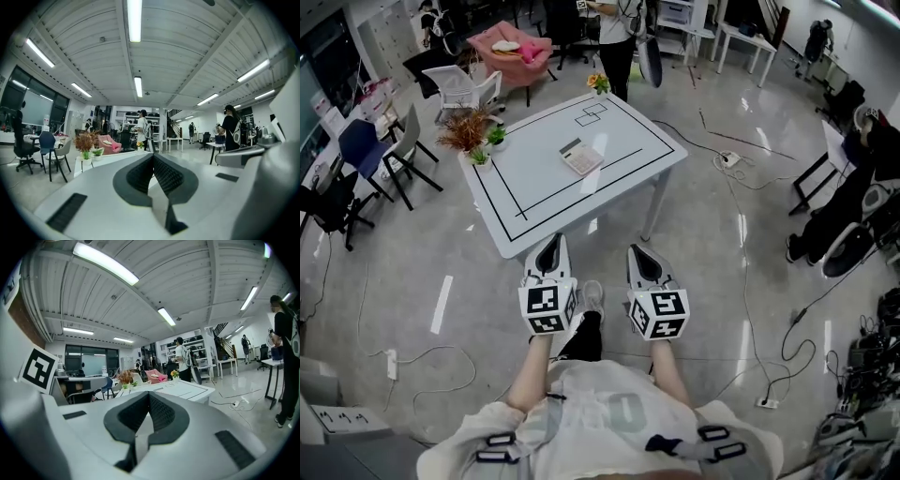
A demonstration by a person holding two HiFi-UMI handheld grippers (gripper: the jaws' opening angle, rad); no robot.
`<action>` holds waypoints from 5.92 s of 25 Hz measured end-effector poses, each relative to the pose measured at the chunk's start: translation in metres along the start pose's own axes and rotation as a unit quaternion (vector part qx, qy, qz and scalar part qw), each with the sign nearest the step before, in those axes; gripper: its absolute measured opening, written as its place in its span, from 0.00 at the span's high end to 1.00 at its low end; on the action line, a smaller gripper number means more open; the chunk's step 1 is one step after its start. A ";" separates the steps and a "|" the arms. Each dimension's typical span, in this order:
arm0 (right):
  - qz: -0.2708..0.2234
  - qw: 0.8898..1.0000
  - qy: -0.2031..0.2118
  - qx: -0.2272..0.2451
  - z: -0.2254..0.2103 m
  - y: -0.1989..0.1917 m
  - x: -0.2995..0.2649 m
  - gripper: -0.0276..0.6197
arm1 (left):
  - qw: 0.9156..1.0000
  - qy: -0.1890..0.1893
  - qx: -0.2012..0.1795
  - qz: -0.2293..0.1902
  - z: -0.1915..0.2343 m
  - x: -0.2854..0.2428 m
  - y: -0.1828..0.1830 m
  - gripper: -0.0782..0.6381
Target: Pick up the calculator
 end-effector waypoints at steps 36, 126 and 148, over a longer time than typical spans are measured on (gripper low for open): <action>0.014 0.999 0.031 0.042 -0.145 0.043 -0.416 0.95 | 0.997 0.061 -0.007 -0.040 0.152 -0.387 -0.003 0.86; 0.493 0.667 0.555 -0.057 -0.118 -0.147 -0.628 0.24 | 0.912 0.410 0.013 0.028 0.224 -0.365 -0.079 0.86; 0.562 0.579 0.584 -0.085 -0.104 -0.156 -0.590 0.82 | 0.913 0.404 0.033 0.048 0.223 -0.355 -0.098 0.86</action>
Point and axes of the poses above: the fingertips, and each gripper's own axes: x backward along the fingers, z to its left, y out of its top, the point moved 6 cm from there along x, backward along the fingers, and after that the axes turned 8 degrees about -z, right-handed, at the moved point
